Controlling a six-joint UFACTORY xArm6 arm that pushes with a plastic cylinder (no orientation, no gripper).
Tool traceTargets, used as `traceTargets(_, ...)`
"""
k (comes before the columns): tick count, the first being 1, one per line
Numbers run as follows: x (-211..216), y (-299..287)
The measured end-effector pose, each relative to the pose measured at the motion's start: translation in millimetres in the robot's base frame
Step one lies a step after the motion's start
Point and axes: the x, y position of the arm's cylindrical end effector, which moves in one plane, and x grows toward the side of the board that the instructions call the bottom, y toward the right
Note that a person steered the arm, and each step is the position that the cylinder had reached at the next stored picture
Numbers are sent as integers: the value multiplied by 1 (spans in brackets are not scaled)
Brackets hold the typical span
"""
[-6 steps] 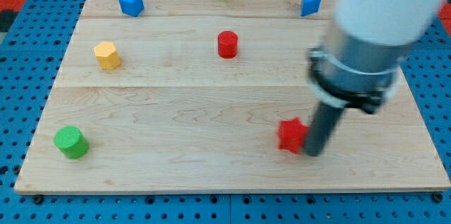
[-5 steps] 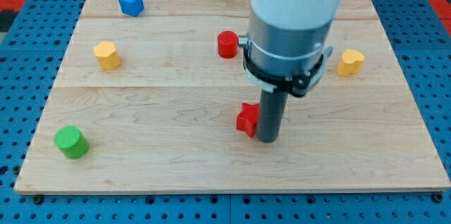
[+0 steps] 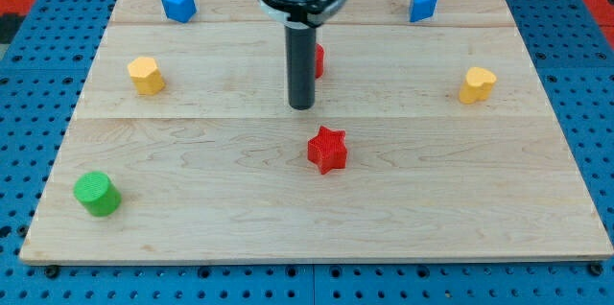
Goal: Move the red circle to the right bottom
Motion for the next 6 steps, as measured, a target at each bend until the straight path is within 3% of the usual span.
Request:
traceTargets(2,-28,-18)
traceTargets(3,-43,-56)
traceTargets(4,-95,-27)
traceTargets(5,-89,21)
traceTargets(6,-35,104)
